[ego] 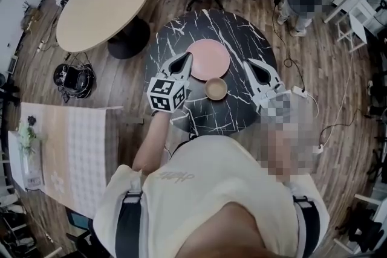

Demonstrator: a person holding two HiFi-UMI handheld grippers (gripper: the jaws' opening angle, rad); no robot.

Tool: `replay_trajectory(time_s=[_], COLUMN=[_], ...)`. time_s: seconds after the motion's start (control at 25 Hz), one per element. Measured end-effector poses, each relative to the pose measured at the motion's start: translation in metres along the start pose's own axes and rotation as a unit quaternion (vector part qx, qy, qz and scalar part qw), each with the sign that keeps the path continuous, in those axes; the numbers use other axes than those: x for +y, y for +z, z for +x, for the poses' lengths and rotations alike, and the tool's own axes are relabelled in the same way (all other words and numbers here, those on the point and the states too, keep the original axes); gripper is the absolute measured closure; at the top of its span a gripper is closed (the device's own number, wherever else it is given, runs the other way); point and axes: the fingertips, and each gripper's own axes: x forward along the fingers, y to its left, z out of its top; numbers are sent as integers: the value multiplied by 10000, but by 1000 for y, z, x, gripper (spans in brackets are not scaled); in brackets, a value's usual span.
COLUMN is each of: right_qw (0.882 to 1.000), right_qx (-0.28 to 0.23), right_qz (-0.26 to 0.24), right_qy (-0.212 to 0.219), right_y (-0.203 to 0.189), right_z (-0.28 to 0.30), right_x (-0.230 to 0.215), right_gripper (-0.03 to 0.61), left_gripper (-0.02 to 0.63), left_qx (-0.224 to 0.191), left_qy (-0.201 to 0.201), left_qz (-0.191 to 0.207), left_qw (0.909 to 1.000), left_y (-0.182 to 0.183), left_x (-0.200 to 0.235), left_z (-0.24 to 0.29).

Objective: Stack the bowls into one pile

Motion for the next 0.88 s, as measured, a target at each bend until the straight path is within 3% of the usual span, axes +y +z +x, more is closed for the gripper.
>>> replay_trajectory(time_s=[0.36,0.88], right_qw=[9993,9987], right_qx=[-295,-145], right_qz=[173,487], right_qy=[-115,-82], right_y=[9,-12], right_z=[-8,-13], right_x=[2,10], right_gripper=[572,572], left_gripper=[592,593], left_qx=[-145,125], left_qy=[44,29], left_qz=[243,163], left_qw=[9996,9998], left_y=[18,-10], left_x=[0,-1], left_z=[-2,-13])
